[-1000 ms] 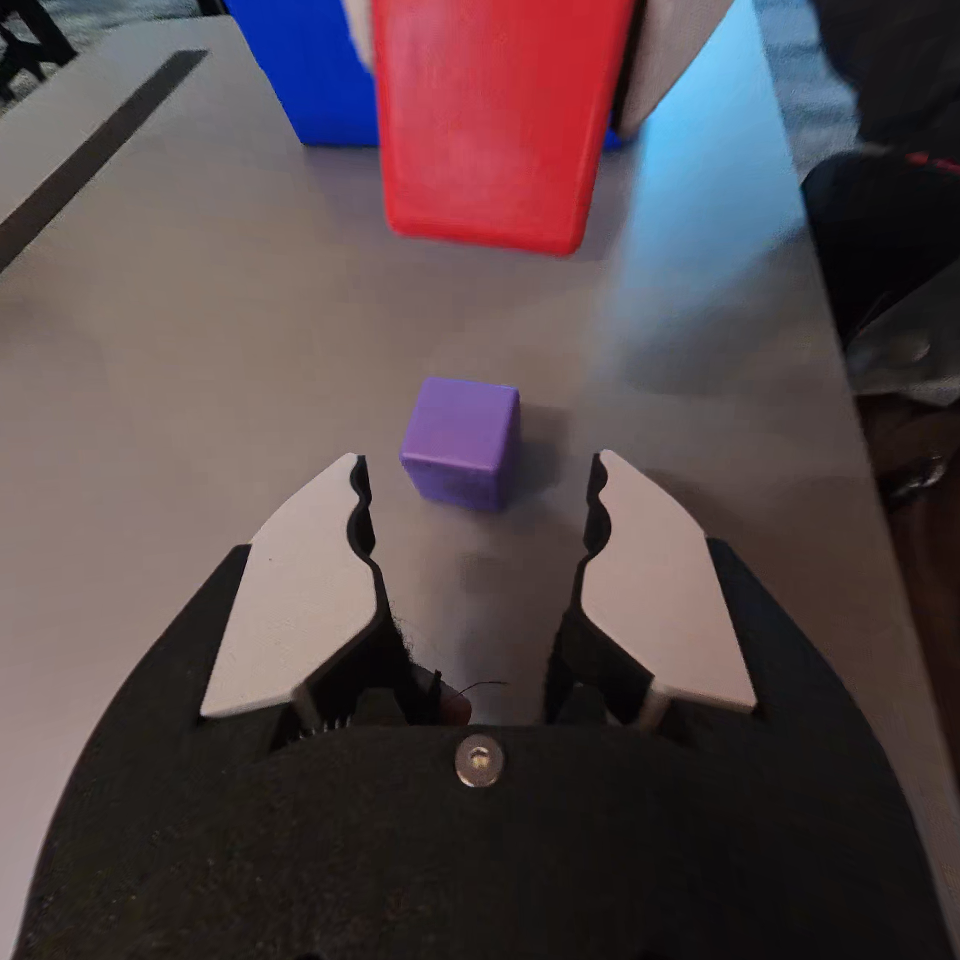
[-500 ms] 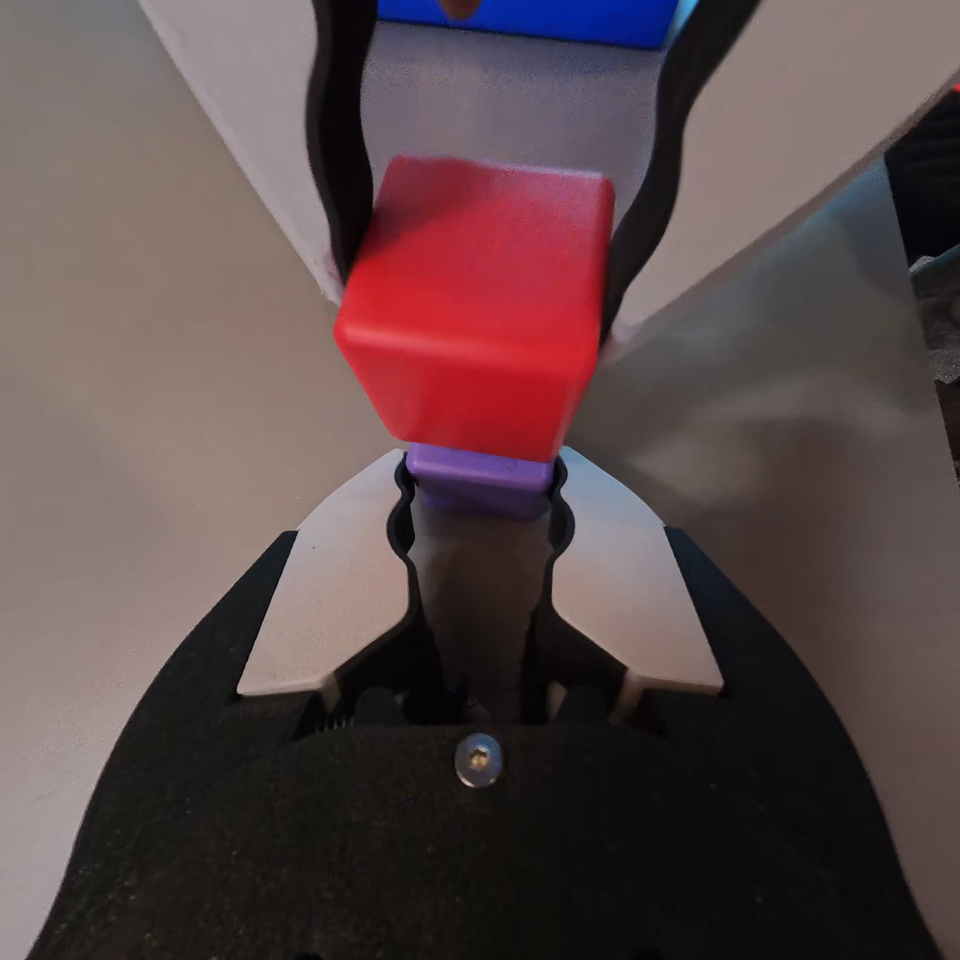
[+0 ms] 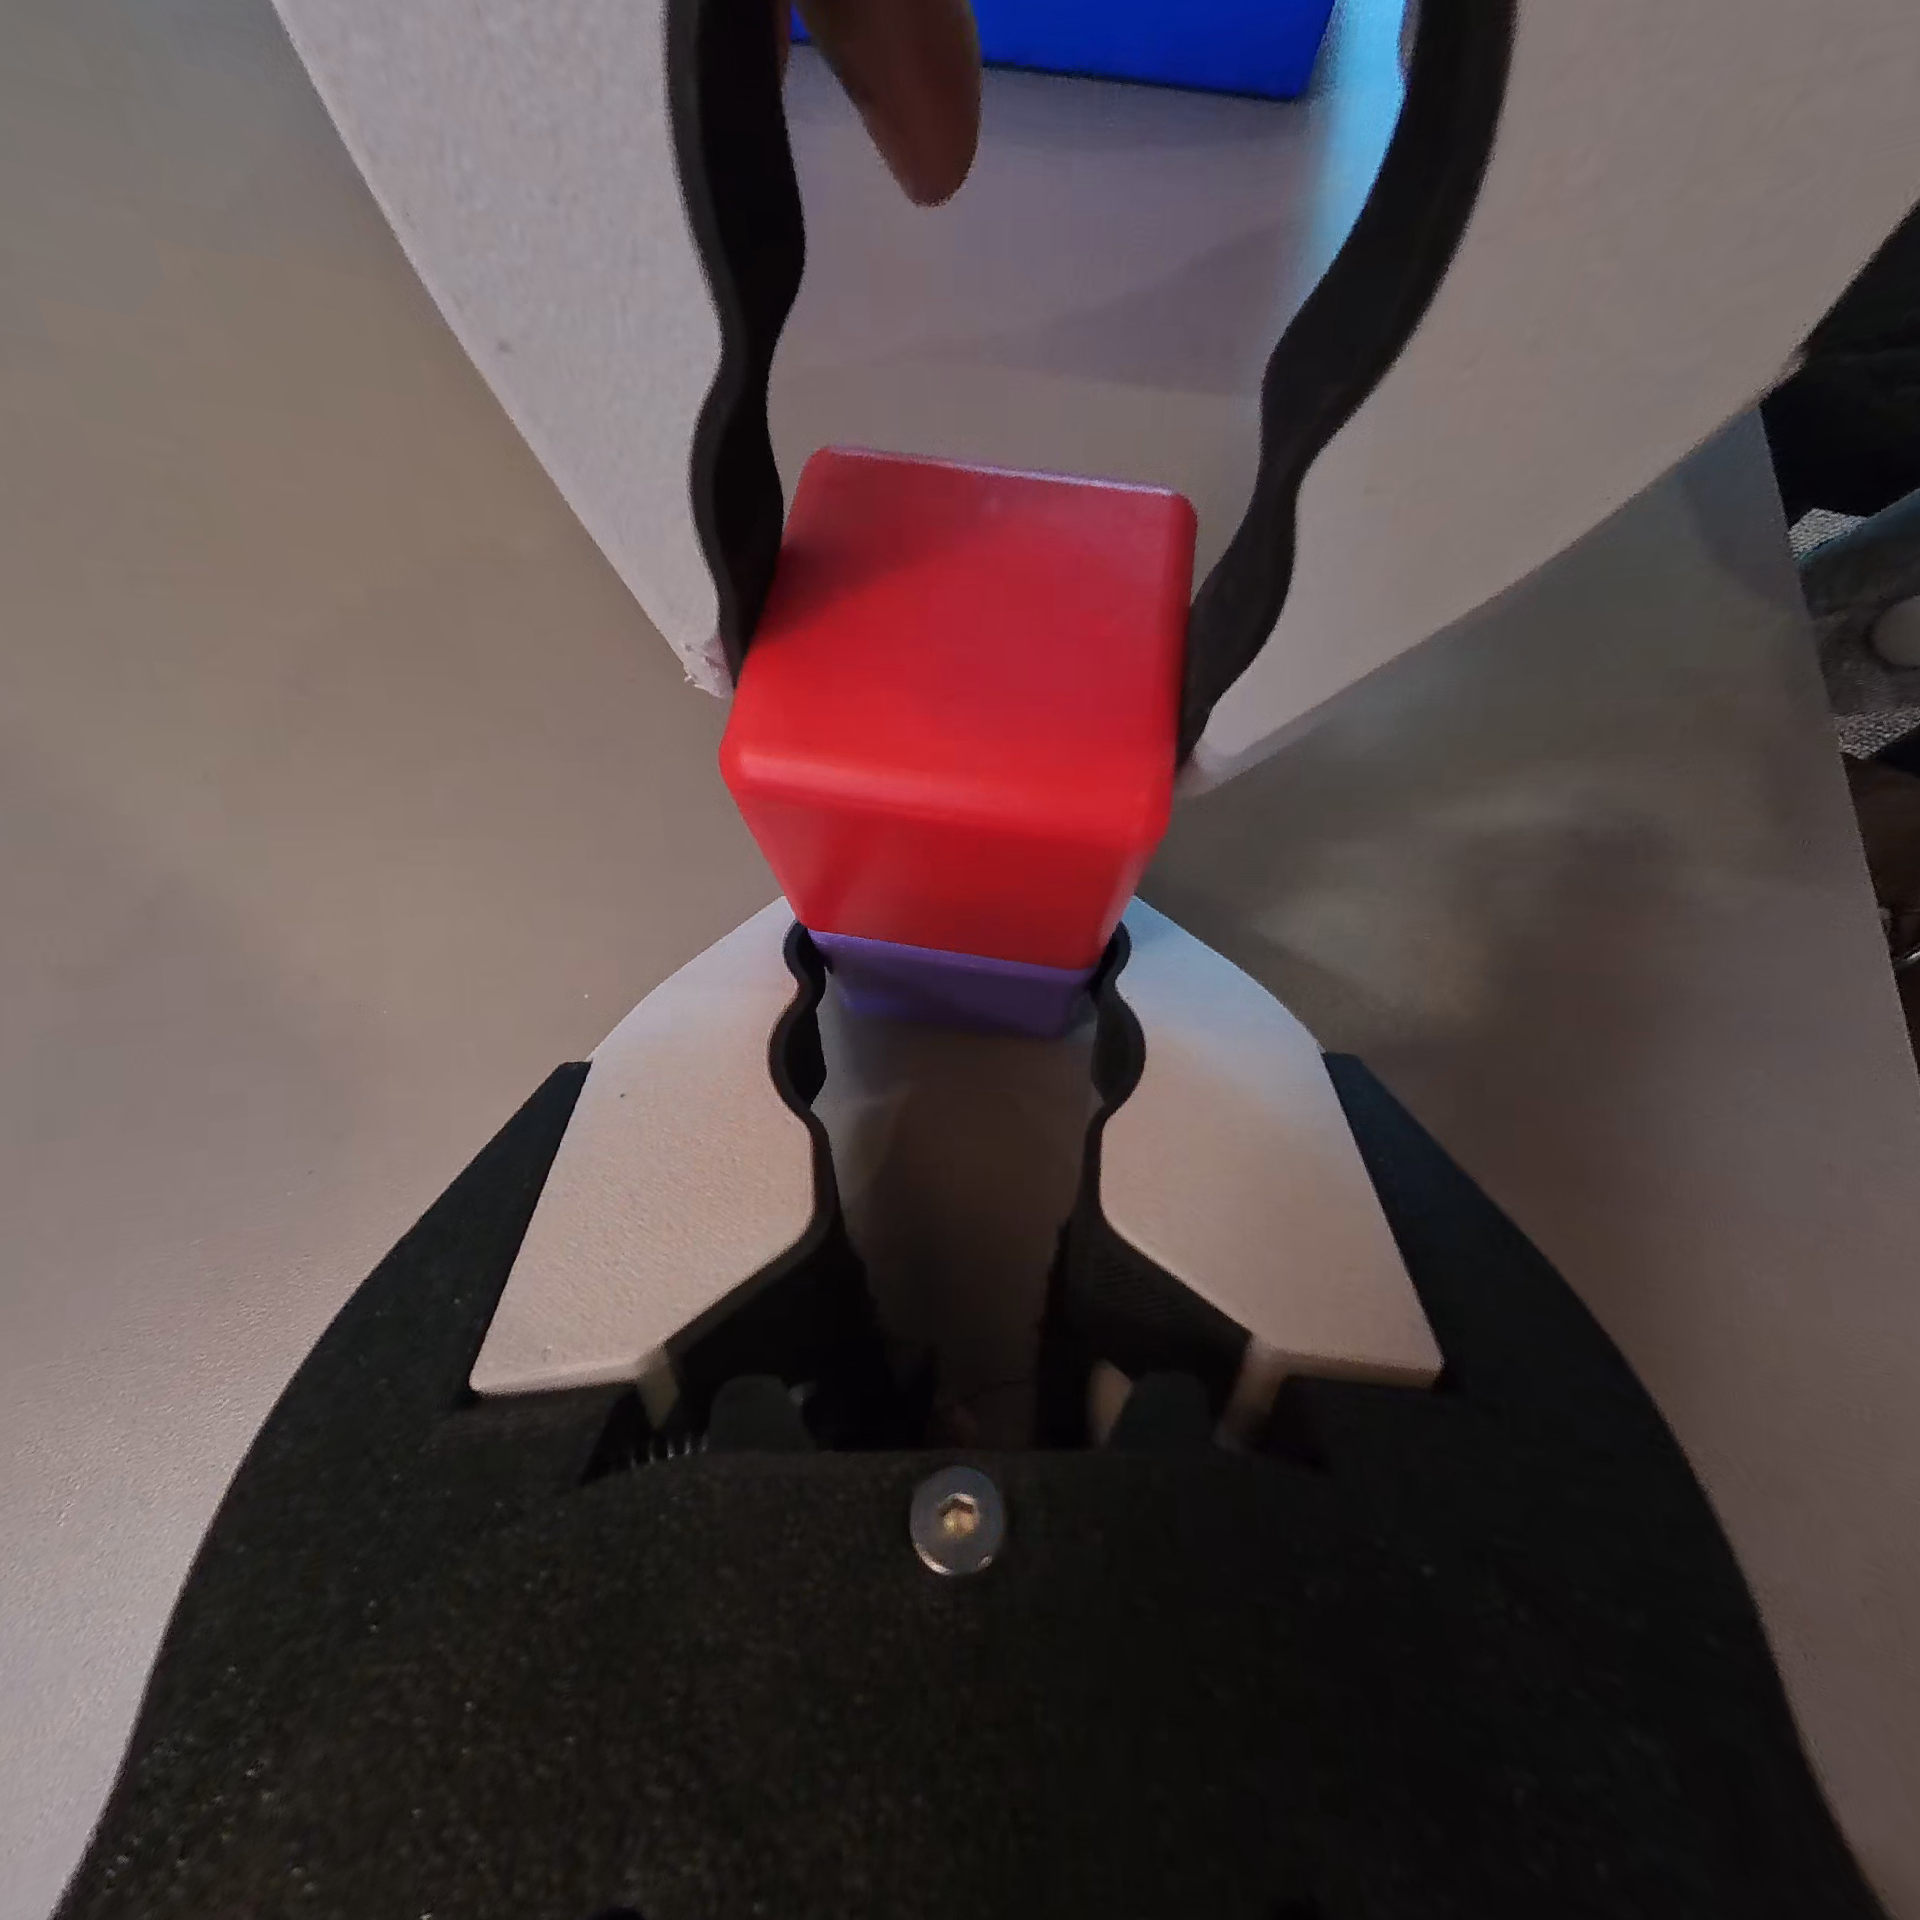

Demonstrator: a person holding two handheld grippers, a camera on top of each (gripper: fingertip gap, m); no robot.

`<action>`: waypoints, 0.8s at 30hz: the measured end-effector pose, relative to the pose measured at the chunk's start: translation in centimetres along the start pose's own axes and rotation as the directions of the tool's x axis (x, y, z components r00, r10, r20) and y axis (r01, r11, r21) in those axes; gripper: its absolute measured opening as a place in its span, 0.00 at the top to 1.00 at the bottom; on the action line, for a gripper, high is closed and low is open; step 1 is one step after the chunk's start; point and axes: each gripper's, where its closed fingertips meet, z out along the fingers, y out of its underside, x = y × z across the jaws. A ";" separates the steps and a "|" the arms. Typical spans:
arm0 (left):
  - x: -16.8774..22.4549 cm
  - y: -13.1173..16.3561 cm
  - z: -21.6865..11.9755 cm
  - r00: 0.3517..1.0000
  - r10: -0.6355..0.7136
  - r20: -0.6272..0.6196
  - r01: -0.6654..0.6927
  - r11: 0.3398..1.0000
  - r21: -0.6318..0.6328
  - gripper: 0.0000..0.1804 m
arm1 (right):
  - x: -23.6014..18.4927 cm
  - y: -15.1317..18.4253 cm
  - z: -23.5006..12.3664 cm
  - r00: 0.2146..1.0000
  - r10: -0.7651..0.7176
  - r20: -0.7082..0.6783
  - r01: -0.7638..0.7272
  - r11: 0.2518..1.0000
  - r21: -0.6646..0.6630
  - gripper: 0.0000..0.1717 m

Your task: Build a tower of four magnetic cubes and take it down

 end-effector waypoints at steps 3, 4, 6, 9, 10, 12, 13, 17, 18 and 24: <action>0.0 0.0 -0.1 1.000 0.005 -0.007 -0.005 1.000 0.000 0.73 | 0.0 -0.1 0.0 1.000 0.004 -0.001 -0.004 1.000 0.005 0.73; 0.0 0.0 -0.1 1.000 0.008 -0.007 -0.008 1.000 0.000 0.73 | 0.0 -0.1 0.0 1.000 0.003 0.000 -0.003 1.000 0.011 0.69; 0.1 0.1 -0.1 1.000 0.013 -0.015 -0.013 1.000 0.001 0.73 | 0.1 -0.2 0.0 1.000 0.010 -0.003 -0.010 0.999 0.038 0.62; 0.1 0.2 -0.4 1.000 0.013 -0.023 -0.013 1.000 -0.002 0.67 | 0.2 -0.8 -0.9 0.997 0.075 0.003 -0.074 0.982 0.173 0.51; -0.1 0.1 -0.7 1.000 0.015 -0.010 -0.015 1.000 0.016 0.62 | 0.1 -1.3 -1.5 0.995 0.102 0.007 -0.100 0.962 0.255 0.47; -0.6 -0.6 -2.1 0.998 0.024 0.055 -0.029 0.995 0.095 0.56 | 0.0 -2.2 -3.2 0.990 0.140 0.000 -0.125 0.881 0.457 0.38; -0.8 -1.3 -3.2 0.996 0.017 0.093 -0.031 0.989 0.143 0.53 | 0.0 -2.5 -4.1 0.987 0.158 -0.010 -0.126 0.821 0.557 0.34; 0.1 -5.1 -10.2 0.967 -0.055 0.247 -0.047 0.919 0.390 0.44 | -0.9 -1.5 -6.5 0.982 0.190 -0.013 -0.101 0.574 0.813 0.30; 0.8 -6.1 -12.6 0.953 -0.052 0.298 -0.094 0.886 0.454 0.45 | -1.3 -0.9 -6.5 0.984 0.179 0.012 -0.108 0.536 0.837 0.30; 1.6 -5.3 -28.6 0.816 -0.136 0.562 -0.213 0.833 0.510 0.56 | -1.4 0.6 -7.6 0.978 0.124 0.165 -0.194 0.283 0.939 0.30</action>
